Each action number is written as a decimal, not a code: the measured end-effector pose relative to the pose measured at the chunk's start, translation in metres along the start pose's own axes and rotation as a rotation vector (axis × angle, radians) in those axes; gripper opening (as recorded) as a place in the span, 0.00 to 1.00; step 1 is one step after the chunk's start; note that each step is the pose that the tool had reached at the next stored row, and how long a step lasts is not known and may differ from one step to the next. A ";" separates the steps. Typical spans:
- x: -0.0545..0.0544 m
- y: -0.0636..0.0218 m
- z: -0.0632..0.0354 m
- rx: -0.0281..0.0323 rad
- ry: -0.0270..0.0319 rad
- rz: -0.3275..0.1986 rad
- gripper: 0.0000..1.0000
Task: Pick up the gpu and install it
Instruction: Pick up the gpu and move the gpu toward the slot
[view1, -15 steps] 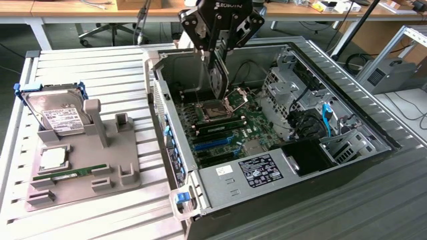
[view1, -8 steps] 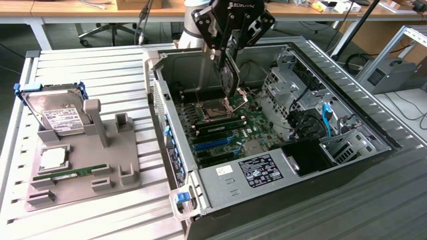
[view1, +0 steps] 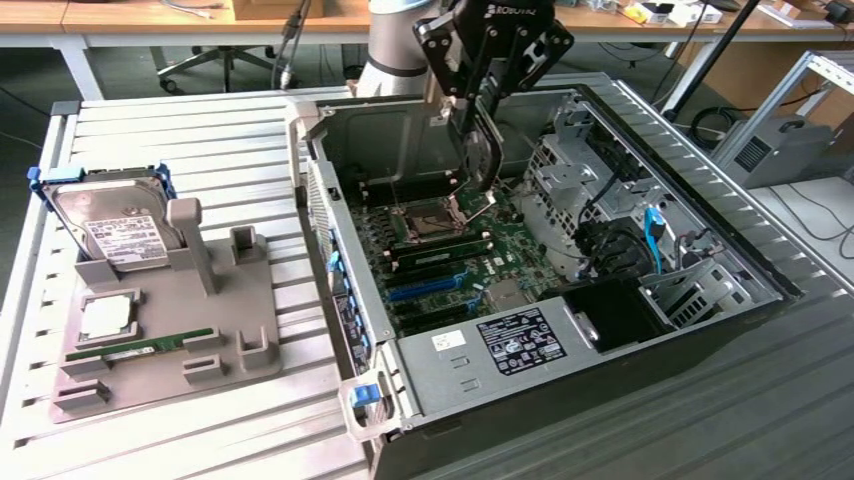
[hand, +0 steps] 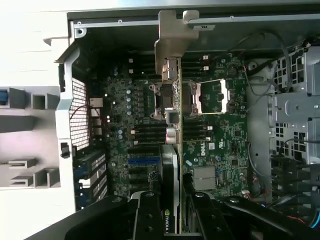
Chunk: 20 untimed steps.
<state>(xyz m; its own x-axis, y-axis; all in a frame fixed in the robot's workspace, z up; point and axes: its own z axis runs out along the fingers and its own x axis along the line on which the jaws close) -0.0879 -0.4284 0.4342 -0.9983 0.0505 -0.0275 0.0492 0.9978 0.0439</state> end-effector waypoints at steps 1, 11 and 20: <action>-0.003 0.0002 0.0001 0.0000 0.0000 0.000 0.27; -0.042 0.0027 0.0013 0.0000 0.0000 0.000 0.27; -0.075 0.0045 0.0023 -0.0001 0.0000 0.000 0.27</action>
<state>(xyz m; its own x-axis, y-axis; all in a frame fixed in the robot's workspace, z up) -0.0128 -0.4276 0.4342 -0.9984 0.0502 -0.0276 0.0490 0.9978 0.0440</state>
